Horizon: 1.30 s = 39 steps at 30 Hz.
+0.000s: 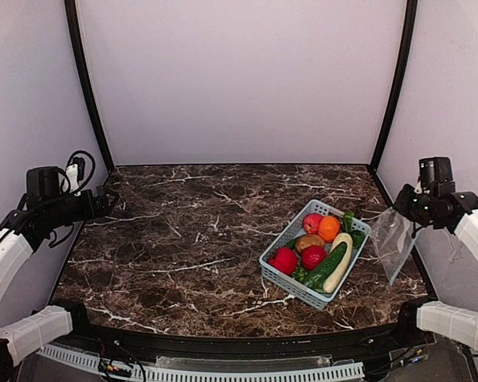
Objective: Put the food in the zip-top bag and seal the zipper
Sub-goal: Pick up the zipper food storage bag from the corner of the board, then pass from the right arm to the left
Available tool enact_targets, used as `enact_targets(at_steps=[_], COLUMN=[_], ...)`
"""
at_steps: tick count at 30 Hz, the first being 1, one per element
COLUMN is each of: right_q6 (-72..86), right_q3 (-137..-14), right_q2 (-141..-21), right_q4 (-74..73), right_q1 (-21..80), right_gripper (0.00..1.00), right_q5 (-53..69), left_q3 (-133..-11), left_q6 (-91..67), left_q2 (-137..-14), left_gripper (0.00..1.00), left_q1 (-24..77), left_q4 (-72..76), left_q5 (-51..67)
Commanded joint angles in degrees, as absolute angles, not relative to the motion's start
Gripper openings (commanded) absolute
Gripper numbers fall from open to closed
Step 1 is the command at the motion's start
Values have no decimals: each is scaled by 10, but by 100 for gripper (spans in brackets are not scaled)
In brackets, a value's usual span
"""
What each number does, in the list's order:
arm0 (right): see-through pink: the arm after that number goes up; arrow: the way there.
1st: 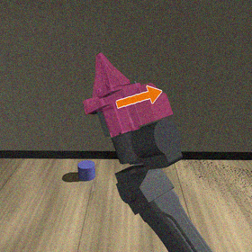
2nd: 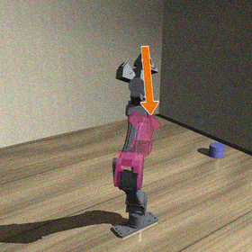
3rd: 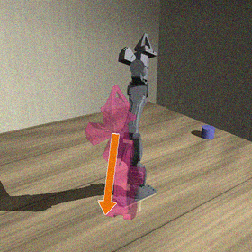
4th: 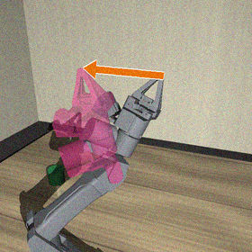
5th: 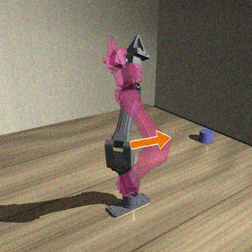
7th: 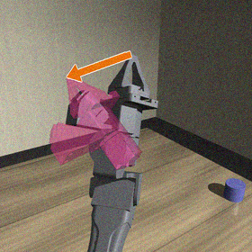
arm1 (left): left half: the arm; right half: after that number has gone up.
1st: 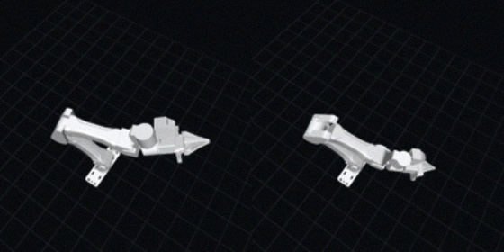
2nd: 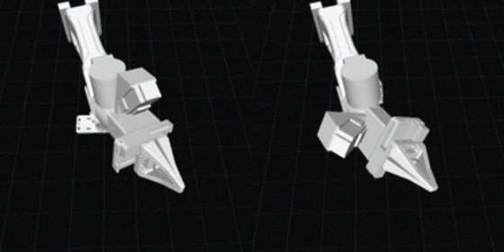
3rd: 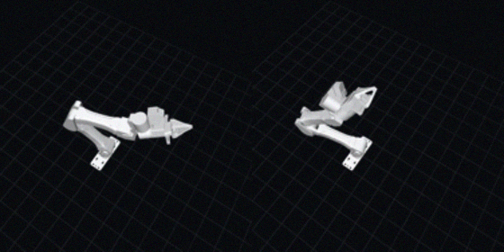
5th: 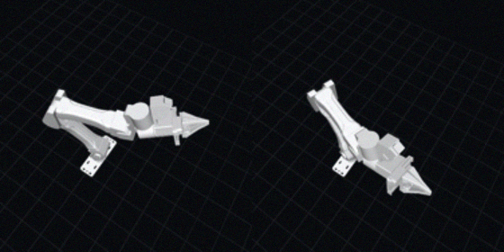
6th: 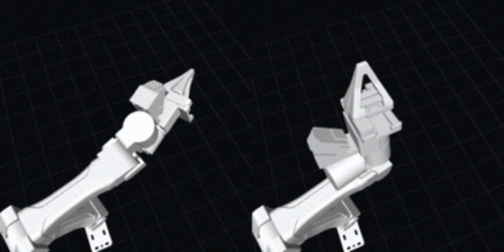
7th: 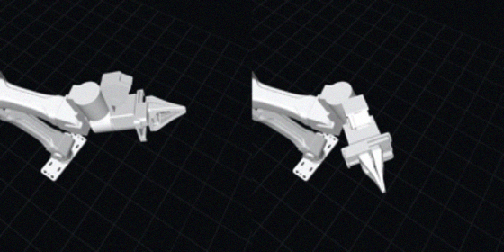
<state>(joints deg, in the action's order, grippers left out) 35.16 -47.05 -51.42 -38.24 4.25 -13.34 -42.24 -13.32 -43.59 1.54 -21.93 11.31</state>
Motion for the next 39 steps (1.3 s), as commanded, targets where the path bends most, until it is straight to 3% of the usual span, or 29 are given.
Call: enact_targets(at_steps=[1,9,17,25,39], right_q6=[288,299,357,423,440], right_q3=[-546,-608,-646,-717,-866], right_q2=[-489,-512,-575,-693,-900], right_q4=[-418,-420,-408,-372,-292], right_q1=[47,112,281,419,566], right_gripper=[0,0,0,0,0], right_q5=[-96,-3,-81,-152,-167], left_q3=[-464,-502,-475,-514,-546], left_q6=[-184,-275,-374,-401,-465], left_q2=[-444,-468,-483,-603,-730], left_gripper=[100,100,100,100,100], left_q1=[27,182,352,518,577], left_q4=[-238,-243,-170,-83,62], left_q5=[207,176,138,80,127])
